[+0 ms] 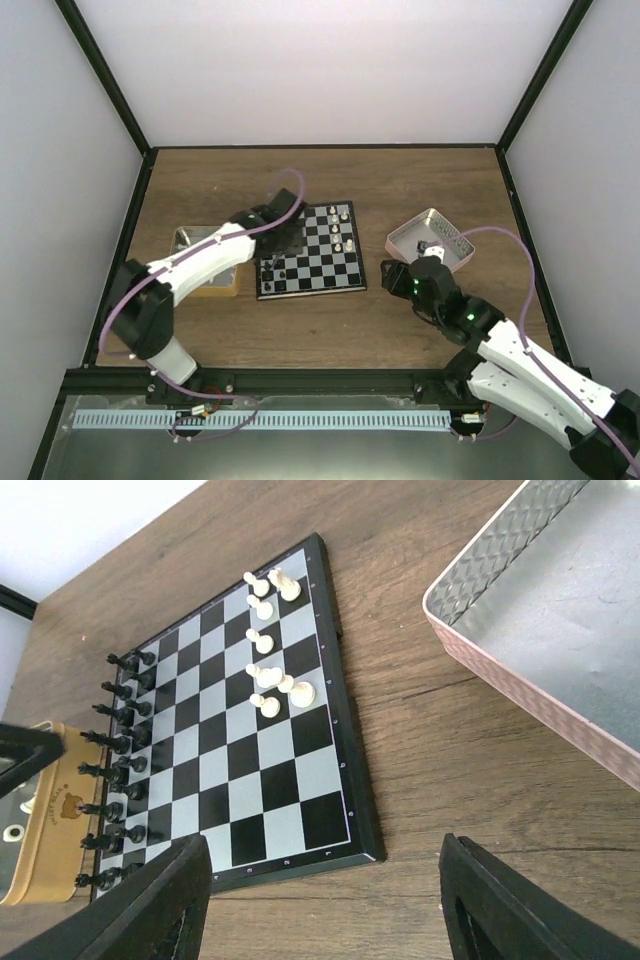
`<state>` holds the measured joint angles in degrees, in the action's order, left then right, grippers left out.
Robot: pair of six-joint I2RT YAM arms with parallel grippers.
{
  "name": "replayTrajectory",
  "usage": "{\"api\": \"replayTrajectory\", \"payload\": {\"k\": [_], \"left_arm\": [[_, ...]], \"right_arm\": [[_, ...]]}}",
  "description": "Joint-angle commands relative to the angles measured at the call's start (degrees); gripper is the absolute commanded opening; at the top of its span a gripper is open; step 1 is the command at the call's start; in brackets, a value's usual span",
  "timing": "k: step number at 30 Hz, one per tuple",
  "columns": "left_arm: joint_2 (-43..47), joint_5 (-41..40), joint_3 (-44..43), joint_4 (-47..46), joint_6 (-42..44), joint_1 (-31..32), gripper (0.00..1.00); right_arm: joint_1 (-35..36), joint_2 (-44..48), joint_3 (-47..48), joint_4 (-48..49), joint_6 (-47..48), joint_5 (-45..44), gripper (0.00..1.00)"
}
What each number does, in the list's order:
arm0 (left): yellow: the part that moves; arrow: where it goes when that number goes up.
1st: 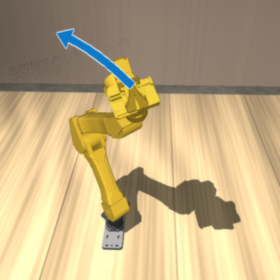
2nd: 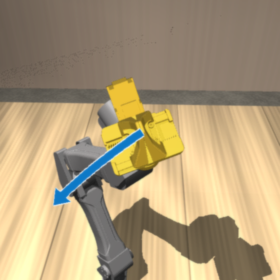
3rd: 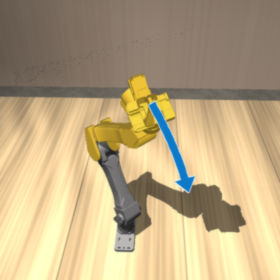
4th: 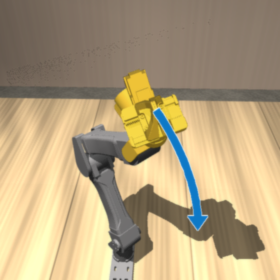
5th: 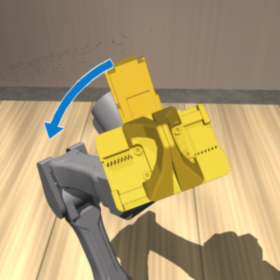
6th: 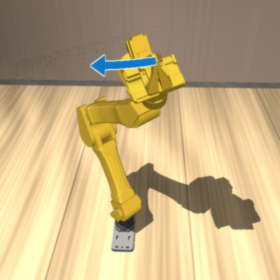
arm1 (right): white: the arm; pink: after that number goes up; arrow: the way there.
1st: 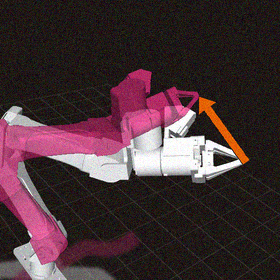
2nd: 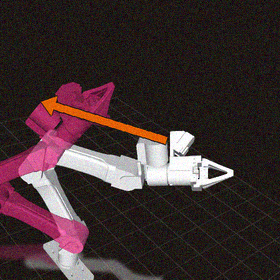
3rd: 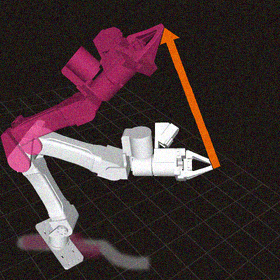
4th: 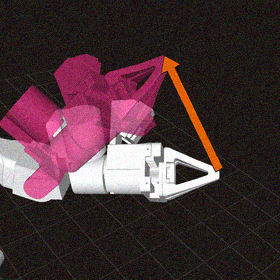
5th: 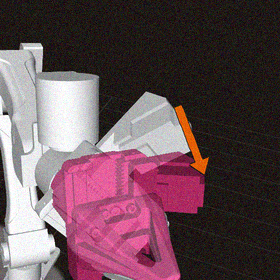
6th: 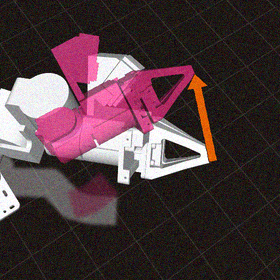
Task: Set up the chess pieces on the board
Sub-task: Pick up the chess piece from the storage box.
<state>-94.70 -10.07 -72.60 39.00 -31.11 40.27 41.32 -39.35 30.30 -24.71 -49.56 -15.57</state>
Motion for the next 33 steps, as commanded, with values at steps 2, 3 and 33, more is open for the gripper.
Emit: {"api": "replayTrajectory", "payload": {"k": [2,3,33], "left_arm": [[9.4,-6.7,9.8,-1.4,-3.3,-8.4,0.55],[12.1,-7.0,11.6,-2.1,-3.5,-10.6,0.56],[2.0,0.2,25.5,-19.6,-2.8,-40.2,0.47]], "right_arm": [[-0.2,-6.3,3.1,5.6,-1.5,0.5,0.64],[-0.3,-8.0,3.5,6.3,-1.8,1.0,0.64],[-0.3,-33.5,12.6,15.9,2.8,5.5,0.62]]}}
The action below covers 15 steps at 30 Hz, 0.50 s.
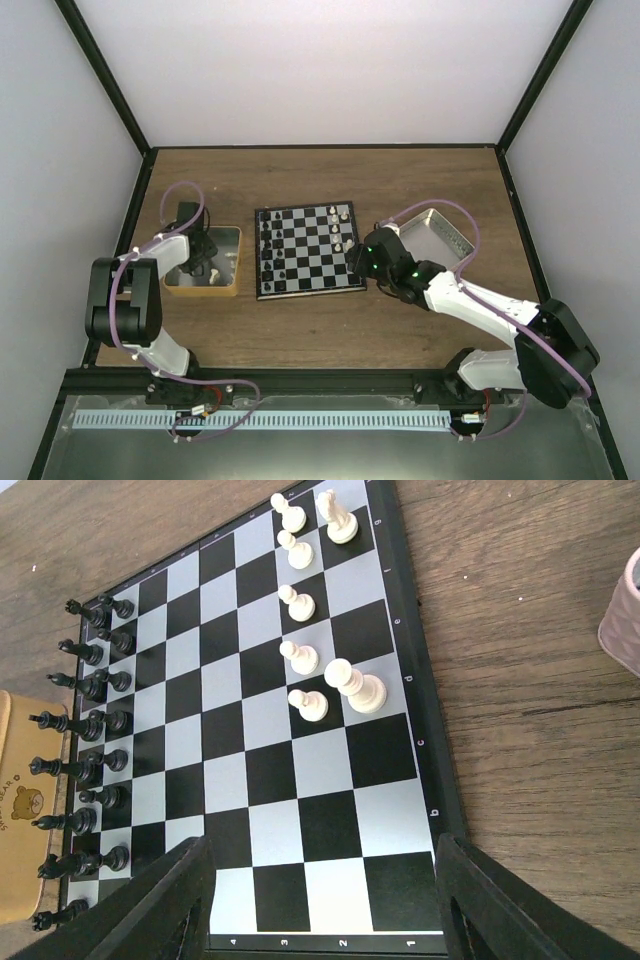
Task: Set up the chess pieces on the board
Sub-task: Pick up the chess piece from the storage box.
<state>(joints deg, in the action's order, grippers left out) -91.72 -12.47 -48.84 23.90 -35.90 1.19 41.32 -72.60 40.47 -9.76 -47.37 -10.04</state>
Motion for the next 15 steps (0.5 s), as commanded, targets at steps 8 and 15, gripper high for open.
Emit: {"api": "replayTrajectory", "payload": {"k": [8,15], "left_arm": [[-4.9,10.2,-0.8,-5.7,9.6,-2.2,0.53],[-5.6,10.6,0.2,-4.0,8.2,-2.1,0.43]], "right_arm": [[-0.3,-0.3,3.5,-0.2,1.3,0.7,0.61],[-0.3,0.3,3.4,-0.7,1.3,0.6,0.62]]}}
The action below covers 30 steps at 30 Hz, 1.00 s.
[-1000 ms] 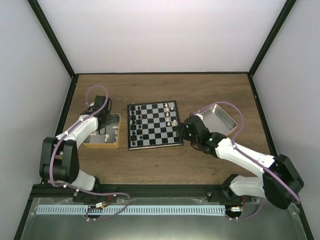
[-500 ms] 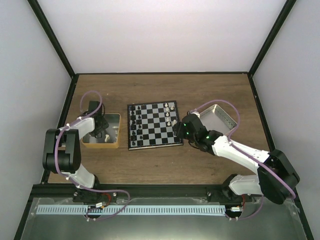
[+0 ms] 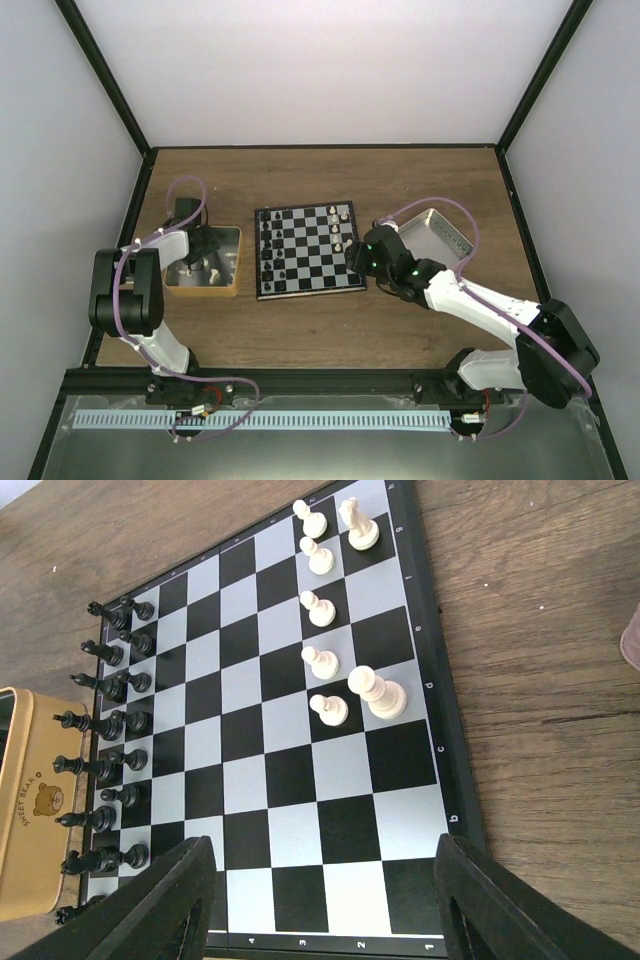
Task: Set up the chess pieces on the board
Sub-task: Pick up the chess piece from the storage box.
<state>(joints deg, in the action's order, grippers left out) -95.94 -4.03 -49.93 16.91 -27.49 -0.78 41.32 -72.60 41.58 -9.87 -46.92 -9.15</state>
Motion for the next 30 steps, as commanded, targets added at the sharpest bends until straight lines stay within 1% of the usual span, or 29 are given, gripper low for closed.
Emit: {"api": "replayTrajectory", "payload": {"k": [1,6,9,12,15,17,18,21,24,27,30], "left_arm": [[-0.3,1.5,1.5,3.4,-0.6,0.0,0.43],[3.3,-2.5,1.9,6.8,-2.3,0.4,0.43],[4.4,-3.8,2.6,8.5,-3.2,0.8,0.39],[4.8,-3.8,3.6,8.6,-3.6,0.9,0.31],[4.4,-3.7,3.6,8.4,-3.5,0.9,0.13],[4.4,-3.6,3.3,8.3,-3.6,1.0,0.07],[4.8,-3.7,3.2,8.3,-3.6,1.1,0.06],[6.6,-3.9,2.2,8.8,-3.2,2.5,0.05],[9.2,-4.1,-0.5,10.8,-3.1,6.1,0.06],[11.5,-5.5,-4.3,13.1,-4.3,13.2,0.07],[12.3,-4.7,-7.9,13.4,-5.4,20.2,0.08]], "right_arm": [[-0.3,0.3,2.2,-0.5,0.8,-0.2,0.61],[-0.3,-0.3,2.2,0.0,0.4,0.7,0.61],[-0.3,-0.7,2.2,0.3,0.4,1.0,0.61],[-0.3,-0.7,2.1,0.5,0.4,1.3,0.61],[-0.3,-0.6,2.1,0.6,0.4,1.5,0.61],[-0.3,-0.3,2.0,0.4,0.5,1.3,0.61],[-0.3,-0.2,1.9,0.3,0.5,1.2,0.61],[-0.3,0.5,1.5,0.2,0.3,0.5,0.61],[-0.3,1.6,1.4,-0.2,0.1,-0.8,0.61],[-0.3,3.2,1.5,-0.9,-0.1,-4.2,0.61],[-0.3,5.7,1.5,-2.2,-0.5,-8.9,0.62]]}}
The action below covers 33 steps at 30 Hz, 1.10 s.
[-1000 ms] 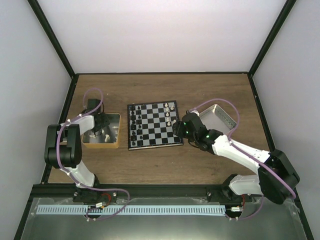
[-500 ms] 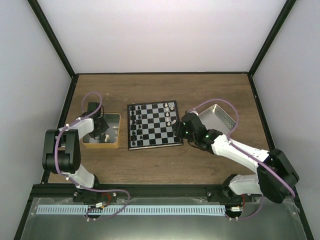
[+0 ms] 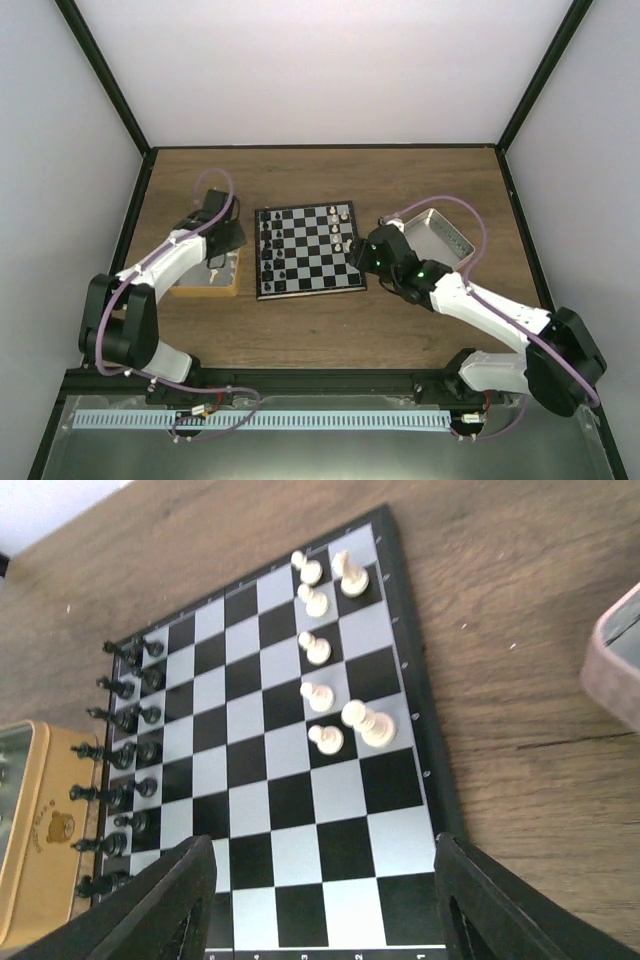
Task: Set up the chess pieces on the board
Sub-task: Pick up the chess piece from the storage box, then place the chess piece on the chessboard.
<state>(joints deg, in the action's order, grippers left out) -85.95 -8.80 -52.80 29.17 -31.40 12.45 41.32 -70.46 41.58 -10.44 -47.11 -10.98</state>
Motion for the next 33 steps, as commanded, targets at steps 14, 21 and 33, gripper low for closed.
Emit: {"api": "replayTrajectory", "payload": {"k": [14,21,33], "left_arm": [[-13.3,-0.3,-22.3,4.7,-3.0,31.4,0.11],[-22.2,-0.1,-27.9,7.8,-2.7,39.5,0.11],[-32.5,3.0,-36.9,7.2,-2.0,43.2,0.11]], "right_arm": [[-0.4,20.6,-2.5,-9.1,-5.4,-24.2,0.63],[-0.4,24.9,-4.1,-11.1,-7.2,-26.9,0.63],[-0.4,25.5,-4.1,-11.8,-7.1,-28.2,0.63]]}}
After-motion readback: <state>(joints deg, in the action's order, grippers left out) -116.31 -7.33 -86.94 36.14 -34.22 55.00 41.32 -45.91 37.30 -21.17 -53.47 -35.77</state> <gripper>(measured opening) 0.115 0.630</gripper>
